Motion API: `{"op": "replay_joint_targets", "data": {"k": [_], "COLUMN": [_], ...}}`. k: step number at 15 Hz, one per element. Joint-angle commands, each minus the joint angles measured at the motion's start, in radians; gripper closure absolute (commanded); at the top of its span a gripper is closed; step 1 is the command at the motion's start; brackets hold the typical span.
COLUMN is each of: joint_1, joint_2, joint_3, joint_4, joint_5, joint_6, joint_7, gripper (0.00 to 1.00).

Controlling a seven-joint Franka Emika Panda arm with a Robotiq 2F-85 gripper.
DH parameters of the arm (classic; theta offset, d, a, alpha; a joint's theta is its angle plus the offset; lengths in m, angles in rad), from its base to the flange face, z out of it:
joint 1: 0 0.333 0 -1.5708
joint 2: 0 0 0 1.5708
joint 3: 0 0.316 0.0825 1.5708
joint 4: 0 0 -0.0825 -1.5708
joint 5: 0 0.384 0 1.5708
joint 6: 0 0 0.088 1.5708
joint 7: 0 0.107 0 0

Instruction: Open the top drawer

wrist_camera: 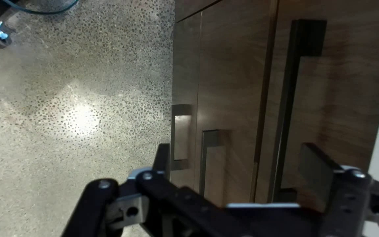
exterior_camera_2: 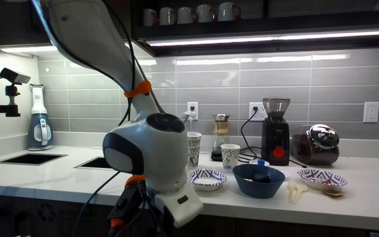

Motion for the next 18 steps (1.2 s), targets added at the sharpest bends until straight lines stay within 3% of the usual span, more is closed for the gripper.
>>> {"op": "replay_joint_targets", "data": {"k": [1,13,18], "joint_1": [-0.03,-0.104,-0.097], "joint_2": [0.116,0.33,0.38], "joint_3": [0.033,0.139,0.148], "joint_4": [0.089,0.256,0.289], "joint_5": [0.118,0.417,0.458], "joint_6": [-0.029,-0.055,-0.039], "joint_7": [-0.115,-0.383,-0.439], "gripper": [0.0,0.0,0.0]}}
